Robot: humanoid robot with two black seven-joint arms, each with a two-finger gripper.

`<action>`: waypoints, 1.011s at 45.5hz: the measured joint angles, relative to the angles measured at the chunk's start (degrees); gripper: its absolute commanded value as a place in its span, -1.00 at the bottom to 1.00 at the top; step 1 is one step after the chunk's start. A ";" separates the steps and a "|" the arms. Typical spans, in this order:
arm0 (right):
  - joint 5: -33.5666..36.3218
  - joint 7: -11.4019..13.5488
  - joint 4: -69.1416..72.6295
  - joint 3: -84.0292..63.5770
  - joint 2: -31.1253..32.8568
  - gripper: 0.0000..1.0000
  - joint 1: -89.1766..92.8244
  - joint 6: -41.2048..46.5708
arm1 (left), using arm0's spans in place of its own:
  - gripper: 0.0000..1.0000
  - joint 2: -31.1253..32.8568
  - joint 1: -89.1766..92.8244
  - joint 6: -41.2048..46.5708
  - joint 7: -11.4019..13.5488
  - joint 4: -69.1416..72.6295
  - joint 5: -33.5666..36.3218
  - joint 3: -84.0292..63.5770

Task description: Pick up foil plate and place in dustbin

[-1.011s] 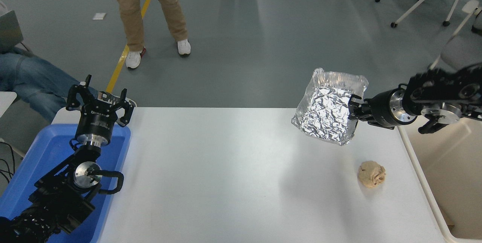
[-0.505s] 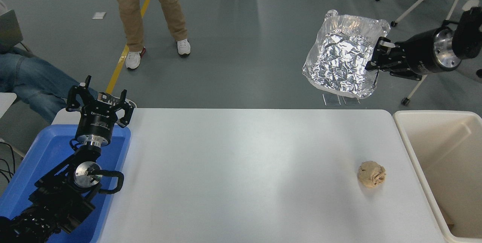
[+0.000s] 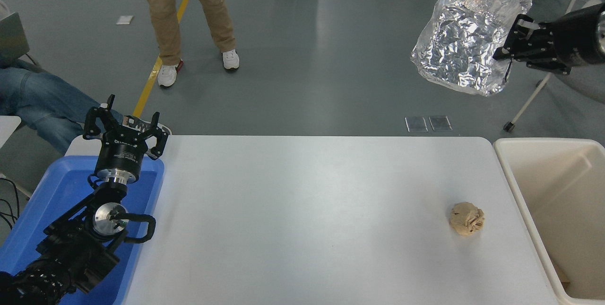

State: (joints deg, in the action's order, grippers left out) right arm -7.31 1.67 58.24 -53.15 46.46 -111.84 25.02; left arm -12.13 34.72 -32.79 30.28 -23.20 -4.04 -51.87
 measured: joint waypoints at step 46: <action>21.09 -0.01 -33.88 13.85 0.52 -1.00 56.15 -12.36 | 0.98 0.00 0.00 0.00 -0.02 0.00 -0.01 0.02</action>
State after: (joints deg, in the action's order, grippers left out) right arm 13.78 1.67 24.36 -39.30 46.98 -55.69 12.66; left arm -12.13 34.72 -32.78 30.26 -23.20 -4.05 -51.85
